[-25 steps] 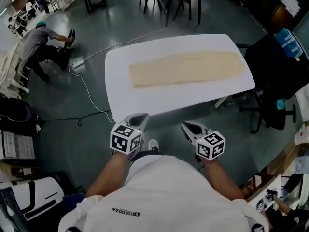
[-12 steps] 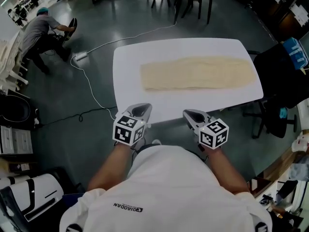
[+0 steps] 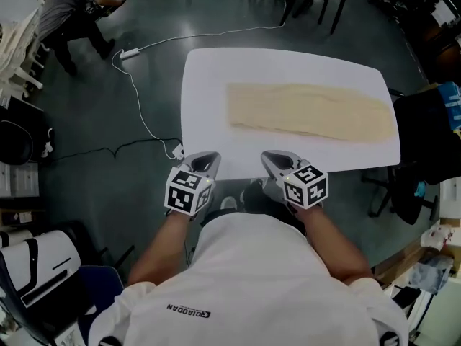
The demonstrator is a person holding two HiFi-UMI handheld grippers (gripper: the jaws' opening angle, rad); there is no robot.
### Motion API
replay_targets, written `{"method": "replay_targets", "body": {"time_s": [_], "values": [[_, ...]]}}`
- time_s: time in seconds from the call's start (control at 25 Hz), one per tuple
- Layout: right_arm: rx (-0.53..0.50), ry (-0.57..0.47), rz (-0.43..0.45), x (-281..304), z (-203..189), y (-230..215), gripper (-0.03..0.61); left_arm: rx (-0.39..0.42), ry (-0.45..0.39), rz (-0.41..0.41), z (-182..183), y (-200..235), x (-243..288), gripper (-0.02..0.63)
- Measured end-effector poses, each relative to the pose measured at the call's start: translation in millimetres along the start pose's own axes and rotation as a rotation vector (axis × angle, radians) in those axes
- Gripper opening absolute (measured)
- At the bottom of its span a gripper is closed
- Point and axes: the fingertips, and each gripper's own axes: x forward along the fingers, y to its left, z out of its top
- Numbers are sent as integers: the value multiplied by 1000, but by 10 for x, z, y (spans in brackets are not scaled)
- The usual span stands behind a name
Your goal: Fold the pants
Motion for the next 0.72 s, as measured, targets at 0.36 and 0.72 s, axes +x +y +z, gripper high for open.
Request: {"method": "replay_targets", "body": {"time_s": [0.36,0.72], "values": [[91,97,34,933,236,-502,61,-114,-12,138,-143,483,-105,28],[111,233,-56,2168,321,-1179,154,-224,24,230,-243,904,-62,28]]}}
